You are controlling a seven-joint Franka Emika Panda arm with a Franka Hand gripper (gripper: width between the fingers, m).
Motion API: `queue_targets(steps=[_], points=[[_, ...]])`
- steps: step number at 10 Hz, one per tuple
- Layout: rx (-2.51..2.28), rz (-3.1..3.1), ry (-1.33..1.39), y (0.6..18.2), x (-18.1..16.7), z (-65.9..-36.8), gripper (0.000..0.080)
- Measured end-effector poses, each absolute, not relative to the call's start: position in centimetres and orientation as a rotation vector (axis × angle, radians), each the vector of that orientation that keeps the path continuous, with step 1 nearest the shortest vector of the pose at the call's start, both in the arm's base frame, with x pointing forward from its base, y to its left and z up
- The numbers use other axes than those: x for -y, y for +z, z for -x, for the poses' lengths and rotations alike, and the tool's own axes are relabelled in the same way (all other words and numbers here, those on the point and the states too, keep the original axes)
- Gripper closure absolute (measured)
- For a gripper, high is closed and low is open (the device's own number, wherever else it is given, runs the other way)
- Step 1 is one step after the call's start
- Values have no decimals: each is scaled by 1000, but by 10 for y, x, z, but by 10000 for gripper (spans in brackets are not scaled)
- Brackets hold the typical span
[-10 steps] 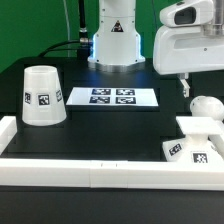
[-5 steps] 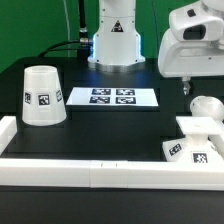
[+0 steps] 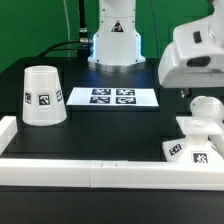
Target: Assemble lamp
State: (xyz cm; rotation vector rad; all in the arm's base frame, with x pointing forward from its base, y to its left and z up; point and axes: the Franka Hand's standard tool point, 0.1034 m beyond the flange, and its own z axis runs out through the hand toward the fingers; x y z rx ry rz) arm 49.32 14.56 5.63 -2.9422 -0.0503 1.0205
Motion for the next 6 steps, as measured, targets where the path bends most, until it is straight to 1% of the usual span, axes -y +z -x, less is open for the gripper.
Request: queue_targets(steps=[1, 2, 3, 4, 6], points=[[59, 2927, 1063, 53, -146, -495, 101], [65, 2893, 1171, 53, -145, -488, 101], [69, 2855, 1268, 47, -145, -488, 101], [66, 2868, 1224, 37, -147, -496, 101], [64, 2873, 1217, 28, -149, -491, 101]])
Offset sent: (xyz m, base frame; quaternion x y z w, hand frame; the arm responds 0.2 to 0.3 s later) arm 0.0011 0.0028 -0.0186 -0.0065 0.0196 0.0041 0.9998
